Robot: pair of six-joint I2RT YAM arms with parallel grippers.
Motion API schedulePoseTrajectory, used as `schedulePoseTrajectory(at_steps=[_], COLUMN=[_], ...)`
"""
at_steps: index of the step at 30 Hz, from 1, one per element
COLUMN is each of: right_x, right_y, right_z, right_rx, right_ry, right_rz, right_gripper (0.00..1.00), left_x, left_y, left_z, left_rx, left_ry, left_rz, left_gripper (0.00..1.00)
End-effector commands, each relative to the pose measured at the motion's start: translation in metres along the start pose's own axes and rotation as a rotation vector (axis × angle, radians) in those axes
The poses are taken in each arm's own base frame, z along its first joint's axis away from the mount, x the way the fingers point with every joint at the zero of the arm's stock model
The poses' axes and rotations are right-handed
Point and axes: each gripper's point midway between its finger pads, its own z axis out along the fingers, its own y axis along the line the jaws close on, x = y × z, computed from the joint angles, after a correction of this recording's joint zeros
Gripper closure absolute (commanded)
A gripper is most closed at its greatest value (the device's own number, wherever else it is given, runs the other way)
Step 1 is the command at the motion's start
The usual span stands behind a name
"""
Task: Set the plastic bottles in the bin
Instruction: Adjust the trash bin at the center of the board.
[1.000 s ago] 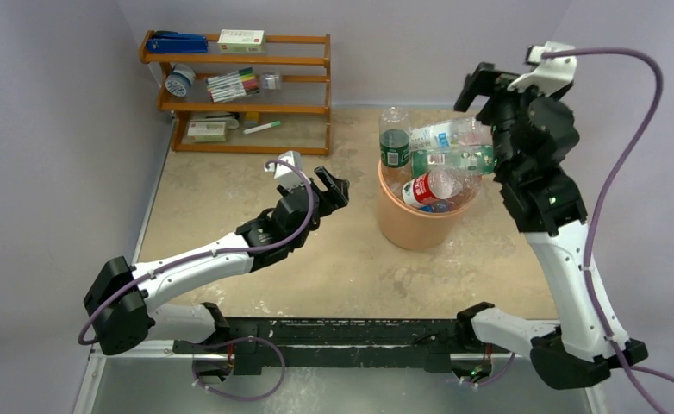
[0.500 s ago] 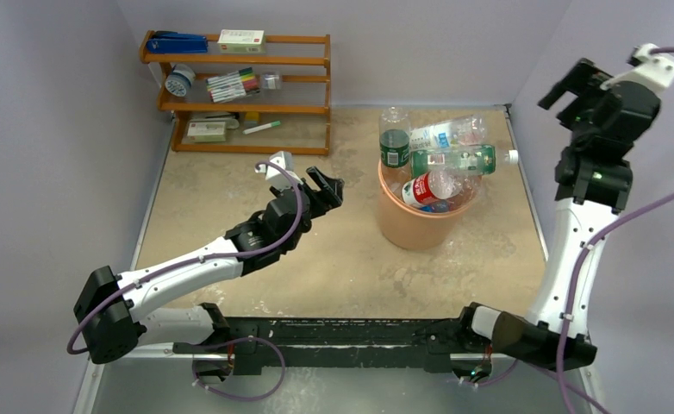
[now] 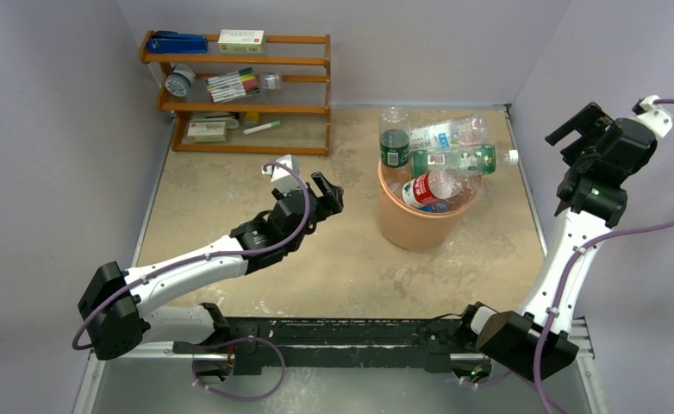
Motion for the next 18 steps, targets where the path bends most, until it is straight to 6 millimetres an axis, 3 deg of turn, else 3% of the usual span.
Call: schedulePoseTrajectory(at_steps=[1,10,14,18], right_x=[-0.017,0.022,0.055,0.109], right_y=[-0.007,-0.029,-0.031,-0.035], right_z=[-0.010,-0.013,-0.004,0.010], right_rx=[0.015,0.074,0.049,0.018], right_ry=[-0.098,-0.068,0.002,0.120], right_rz=[0.065,0.161,0.207,0.252], right_gripper=[0.00,0.00,0.00,0.00], left_x=[-0.010,-0.017,-0.018,-0.016], left_y=[-0.011,-0.011,-0.006,-0.001], left_z=[-0.001,-0.010,-0.014,-0.015], left_rx=[0.030,0.050,0.051,0.045], left_ry=[-0.017,-0.027,-0.034,-0.030], left_rz=[-0.013,-0.026,-0.036,-0.040], left_gripper=[0.25,0.25,0.25,0.25])
